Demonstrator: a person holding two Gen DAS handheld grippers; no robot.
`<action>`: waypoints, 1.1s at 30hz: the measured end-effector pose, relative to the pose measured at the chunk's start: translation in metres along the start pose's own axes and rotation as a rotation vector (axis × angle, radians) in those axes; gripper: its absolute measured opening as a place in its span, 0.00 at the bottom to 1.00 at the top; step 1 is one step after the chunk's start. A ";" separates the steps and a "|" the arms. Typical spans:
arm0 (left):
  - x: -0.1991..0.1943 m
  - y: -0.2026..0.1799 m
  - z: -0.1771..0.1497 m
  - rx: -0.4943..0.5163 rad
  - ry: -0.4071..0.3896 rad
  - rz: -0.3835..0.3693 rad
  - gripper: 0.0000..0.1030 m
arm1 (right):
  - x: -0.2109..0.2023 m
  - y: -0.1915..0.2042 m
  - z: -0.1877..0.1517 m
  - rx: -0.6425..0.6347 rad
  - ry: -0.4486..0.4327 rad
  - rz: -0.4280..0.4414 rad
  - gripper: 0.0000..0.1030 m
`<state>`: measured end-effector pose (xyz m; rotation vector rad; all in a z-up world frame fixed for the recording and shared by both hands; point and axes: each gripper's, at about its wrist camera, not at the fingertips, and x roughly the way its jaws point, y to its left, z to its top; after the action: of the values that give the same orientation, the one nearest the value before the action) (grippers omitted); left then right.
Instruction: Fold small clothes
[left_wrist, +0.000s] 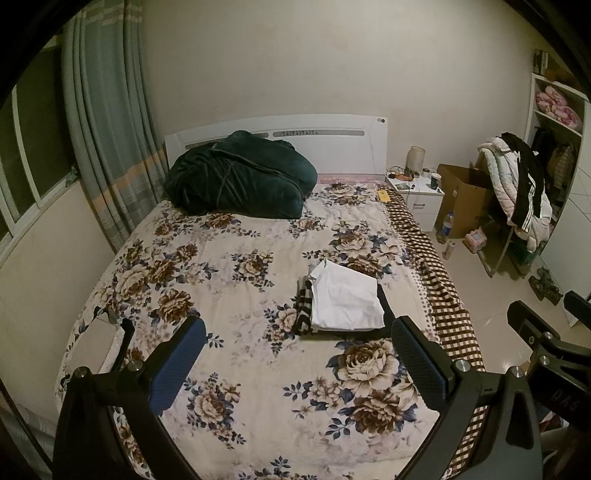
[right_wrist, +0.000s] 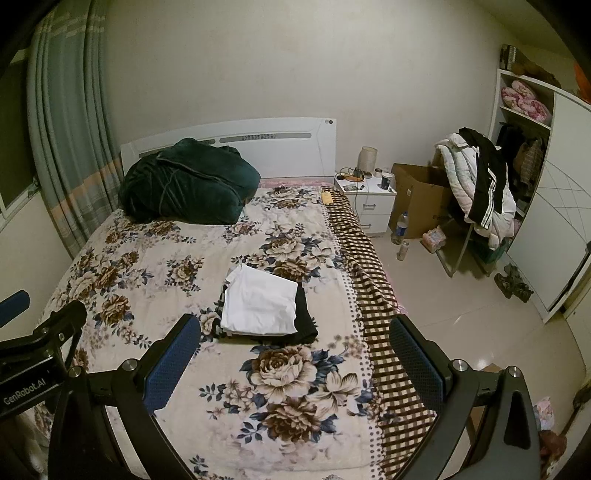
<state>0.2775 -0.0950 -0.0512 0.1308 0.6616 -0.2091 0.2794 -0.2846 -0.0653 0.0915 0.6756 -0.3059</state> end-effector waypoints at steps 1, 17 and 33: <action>0.000 0.000 0.000 0.000 0.001 -0.001 1.00 | 0.001 0.001 0.000 0.001 0.000 0.000 1.00; 0.000 0.000 0.001 0.001 0.001 -0.001 1.00 | 0.000 0.000 -0.001 0.002 -0.001 0.000 1.00; -0.005 0.004 0.000 -0.007 -0.006 0.007 1.00 | 0.001 0.002 -0.002 0.004 -0.002 0.001 1.00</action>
<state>0.2750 -0.0908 -0.0480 0.1261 0.6562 -0.2006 0.2796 -0.2828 -0.0673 0.0950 0.6730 -0.3064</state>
